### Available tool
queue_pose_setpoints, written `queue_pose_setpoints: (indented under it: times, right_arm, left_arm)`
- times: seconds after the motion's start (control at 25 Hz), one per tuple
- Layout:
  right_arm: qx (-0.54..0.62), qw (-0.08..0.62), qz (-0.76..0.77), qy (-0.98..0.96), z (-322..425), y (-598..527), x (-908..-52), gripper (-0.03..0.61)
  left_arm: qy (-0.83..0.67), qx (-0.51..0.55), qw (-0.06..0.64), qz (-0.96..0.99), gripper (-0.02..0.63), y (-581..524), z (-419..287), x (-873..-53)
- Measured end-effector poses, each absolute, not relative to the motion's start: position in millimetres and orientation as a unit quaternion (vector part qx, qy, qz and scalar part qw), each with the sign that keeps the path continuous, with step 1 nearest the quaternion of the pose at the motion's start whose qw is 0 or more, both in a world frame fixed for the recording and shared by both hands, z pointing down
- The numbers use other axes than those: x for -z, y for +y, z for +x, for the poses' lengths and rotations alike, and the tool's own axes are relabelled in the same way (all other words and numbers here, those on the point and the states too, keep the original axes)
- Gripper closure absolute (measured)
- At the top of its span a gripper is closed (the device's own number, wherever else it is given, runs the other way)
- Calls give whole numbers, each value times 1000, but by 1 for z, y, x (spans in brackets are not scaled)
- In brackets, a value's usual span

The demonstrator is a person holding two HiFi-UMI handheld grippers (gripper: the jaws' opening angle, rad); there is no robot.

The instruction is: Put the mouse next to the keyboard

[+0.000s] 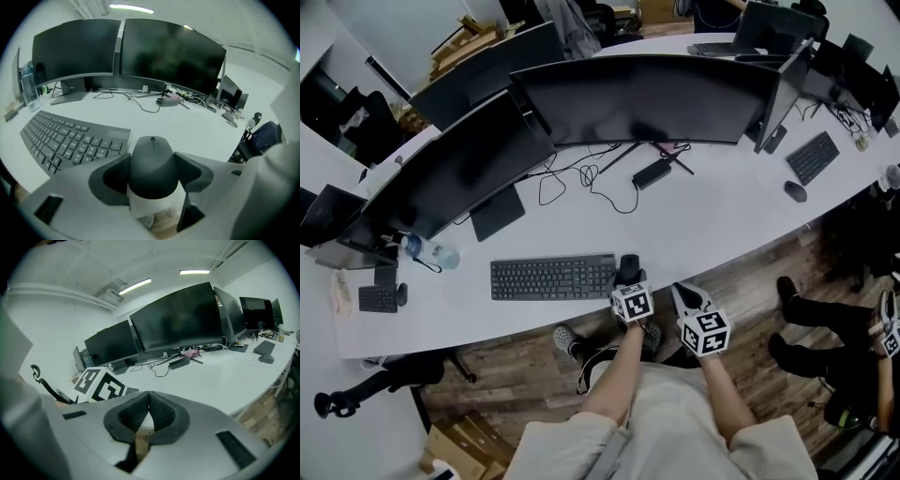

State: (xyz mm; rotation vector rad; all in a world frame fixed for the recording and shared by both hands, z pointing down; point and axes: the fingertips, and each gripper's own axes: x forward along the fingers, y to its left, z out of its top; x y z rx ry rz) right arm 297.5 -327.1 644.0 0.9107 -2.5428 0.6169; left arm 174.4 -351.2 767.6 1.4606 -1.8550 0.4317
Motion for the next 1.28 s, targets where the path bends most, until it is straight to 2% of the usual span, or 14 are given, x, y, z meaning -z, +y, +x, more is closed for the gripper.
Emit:
queue_pose_setpoints:
  times: [0.44,0.76,1.12,1.28]
  right_arm:
    - [-220,198,329,-897,301,-314,-648,574]
    - [-238,214,353,-879,305,-297,-666,574]
    - [-263,211,380,-862,272,-271,-670,574]
    - [-264,208,386,-859,241,-256,-668,574]
  left_arm:
    - [-712,-194,383,556,314,-349,185,-780]
    - [-699,-157,390,579,313,-350,181,-763]
    - [-680,-125,355,630,313,-304,143,-707]
    - [-664,-139,312,665,313,-272,104,-683]
